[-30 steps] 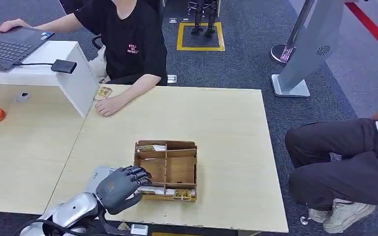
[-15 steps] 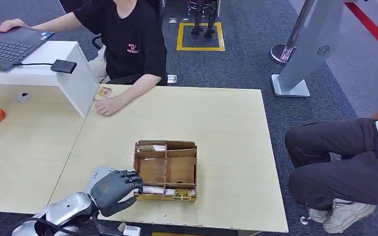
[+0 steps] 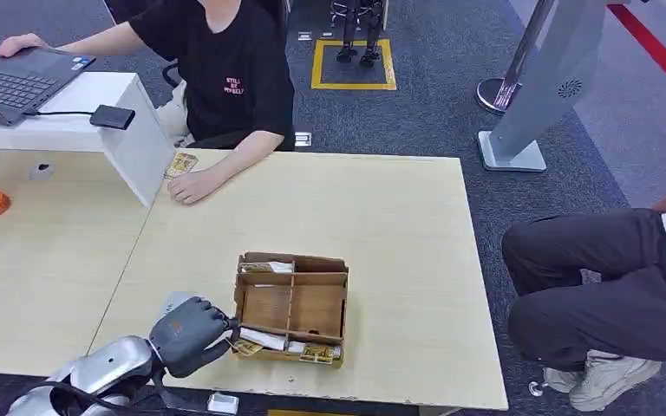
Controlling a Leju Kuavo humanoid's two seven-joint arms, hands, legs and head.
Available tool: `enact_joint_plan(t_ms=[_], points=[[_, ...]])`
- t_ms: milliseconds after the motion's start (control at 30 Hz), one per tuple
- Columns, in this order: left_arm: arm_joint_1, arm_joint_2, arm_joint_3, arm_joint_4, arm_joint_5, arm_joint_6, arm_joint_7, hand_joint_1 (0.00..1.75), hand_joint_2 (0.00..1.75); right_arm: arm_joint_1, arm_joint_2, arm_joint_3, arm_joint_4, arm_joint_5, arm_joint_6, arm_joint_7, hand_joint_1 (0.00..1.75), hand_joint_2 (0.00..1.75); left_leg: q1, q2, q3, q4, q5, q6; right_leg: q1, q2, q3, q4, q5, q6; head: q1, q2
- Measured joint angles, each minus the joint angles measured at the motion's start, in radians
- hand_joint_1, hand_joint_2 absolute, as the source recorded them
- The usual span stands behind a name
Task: Pass the card to the sensor for recognition and then transmit it.
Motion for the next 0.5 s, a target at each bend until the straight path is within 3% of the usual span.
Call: enact_joint_plan(t_ms=[500], points=[[0.005,-0.002,0.000,-0.011,-0.021,0.054,0.014,1.75,1.75,0.000,0.000,0.000,0.000,0.000,-0.002,-0.002,0.00,0.00,0.000,0.000,0.000,0.000,0.000,0.000,0.000,0.000,0.000,0.000,0.000,0.000,0.000,0.000]])
